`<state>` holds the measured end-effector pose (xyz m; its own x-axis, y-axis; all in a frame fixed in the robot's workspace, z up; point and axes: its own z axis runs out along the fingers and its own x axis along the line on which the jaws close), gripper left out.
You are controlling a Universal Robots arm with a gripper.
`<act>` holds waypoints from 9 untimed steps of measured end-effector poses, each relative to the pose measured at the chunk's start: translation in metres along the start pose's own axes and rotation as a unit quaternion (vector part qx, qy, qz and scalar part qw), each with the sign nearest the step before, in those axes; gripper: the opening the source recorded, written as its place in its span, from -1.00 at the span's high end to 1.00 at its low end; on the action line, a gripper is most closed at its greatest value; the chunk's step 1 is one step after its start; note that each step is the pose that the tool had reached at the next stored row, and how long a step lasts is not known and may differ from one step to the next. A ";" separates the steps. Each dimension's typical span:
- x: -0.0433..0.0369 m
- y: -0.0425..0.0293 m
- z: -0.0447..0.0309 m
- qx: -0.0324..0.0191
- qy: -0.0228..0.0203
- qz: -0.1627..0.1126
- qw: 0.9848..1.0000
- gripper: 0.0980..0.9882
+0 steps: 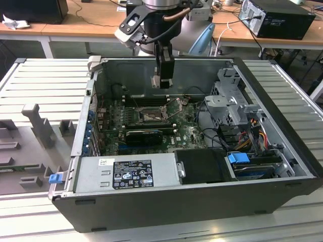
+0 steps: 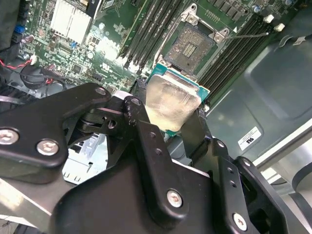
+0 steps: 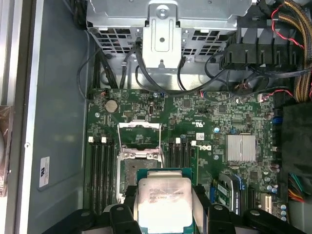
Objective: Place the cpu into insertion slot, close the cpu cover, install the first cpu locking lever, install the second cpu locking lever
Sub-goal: 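Place the cpu into insertion slot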
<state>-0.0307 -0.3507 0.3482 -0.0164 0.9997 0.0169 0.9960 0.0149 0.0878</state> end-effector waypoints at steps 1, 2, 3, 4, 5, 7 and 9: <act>0.0000 -0.0001 0.0009 0.000 0.000 0.000 1.000 0.03; 0.0000 -0.0001 0.0015 0.000 0.000 0.000 1.000 0.03; 0.0000 -0.0002 0.0019 0.000 0.000 0.001 1.000 0.03; 0.0000 -0.0002 0.0021 0.000 0.000 0.001 1.000 0.03; 0.0000 -0.0003 0.0027 0.000 0.000 0.002 1.000 0.03; -0.0001 -0.0003 0.0038 0.000 -0.002 0.008 1.000 0.03; -0.0001 -0.0006 0.0071 0.000 -0.003 0.010 1.000 0.03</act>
<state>-0.0307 -0.3507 0.3411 0.0037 0.9999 0.0124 0.9961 -0.0047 0.0878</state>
